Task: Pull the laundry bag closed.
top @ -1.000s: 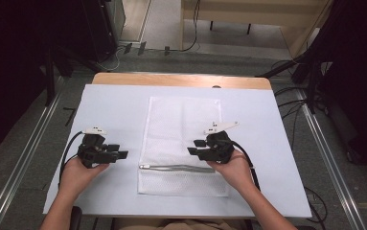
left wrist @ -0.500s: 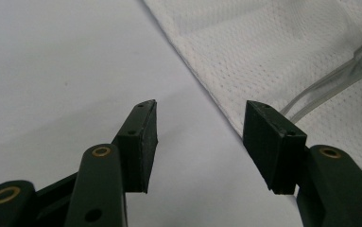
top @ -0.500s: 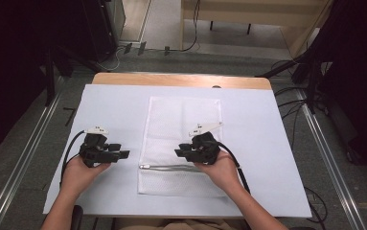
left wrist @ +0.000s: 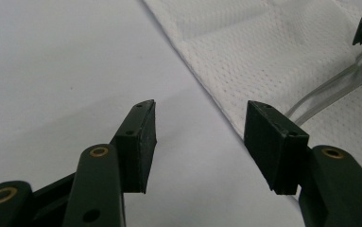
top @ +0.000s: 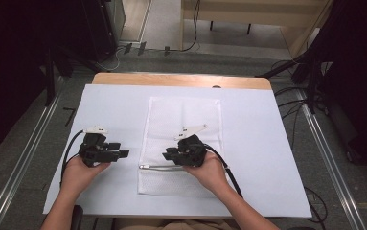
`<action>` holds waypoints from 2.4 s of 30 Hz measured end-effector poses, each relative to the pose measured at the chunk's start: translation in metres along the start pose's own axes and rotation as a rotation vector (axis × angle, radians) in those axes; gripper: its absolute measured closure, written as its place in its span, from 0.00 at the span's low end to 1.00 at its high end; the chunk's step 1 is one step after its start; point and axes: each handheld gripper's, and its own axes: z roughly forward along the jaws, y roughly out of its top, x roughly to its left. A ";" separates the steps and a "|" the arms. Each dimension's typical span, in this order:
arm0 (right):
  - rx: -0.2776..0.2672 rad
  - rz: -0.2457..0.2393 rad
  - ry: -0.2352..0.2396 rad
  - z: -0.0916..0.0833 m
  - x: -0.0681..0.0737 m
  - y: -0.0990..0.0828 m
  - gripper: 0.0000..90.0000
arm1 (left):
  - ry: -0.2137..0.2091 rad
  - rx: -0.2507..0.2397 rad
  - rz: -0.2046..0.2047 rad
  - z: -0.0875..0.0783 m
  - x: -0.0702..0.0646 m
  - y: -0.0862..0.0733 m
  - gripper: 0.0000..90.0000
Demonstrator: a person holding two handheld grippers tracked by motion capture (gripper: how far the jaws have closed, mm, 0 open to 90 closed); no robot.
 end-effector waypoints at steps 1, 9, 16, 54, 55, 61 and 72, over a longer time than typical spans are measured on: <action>-0.001 -0.003 0.005 0.001 0.000 0.000 0.83 | 0.003 0.000 0.002 0.000 0.000 0.000 0.50; 0.006 -0.017 0.019 0.013 0.004 0.000 0.82 | 0.003 -0.004 -0.001 0.000 0.000 0.000 0.50; 0.017 -0.030 0.036 0.027 0.010 0.000 0.84 | 0.002 -0.001 -0.003 0.000 0.001 0.001 0.50; 0.080 -0.024 0.092 0.080 0.020 -0.003 0.86 | 0.001 0.003 0.002 -0.001 0.003 0.001 0.49; 0.081 -0.029 0.095 0.080 0.021 -0.003 0.86 | -0.001 0.001 0.002 -0.001 0.003 0.001 0.49; 0.093 -0.065 0.088 0.080 0.026 -0.004 0.90 | 0.000 0.003 0.002 -0.001 0.003 0.001 0.49; 0.082 -0.052 0.095 0.082 0.029 -0.004 0.89 | 0.000 0.004 0.002 0.000 0.003 0.001 0.49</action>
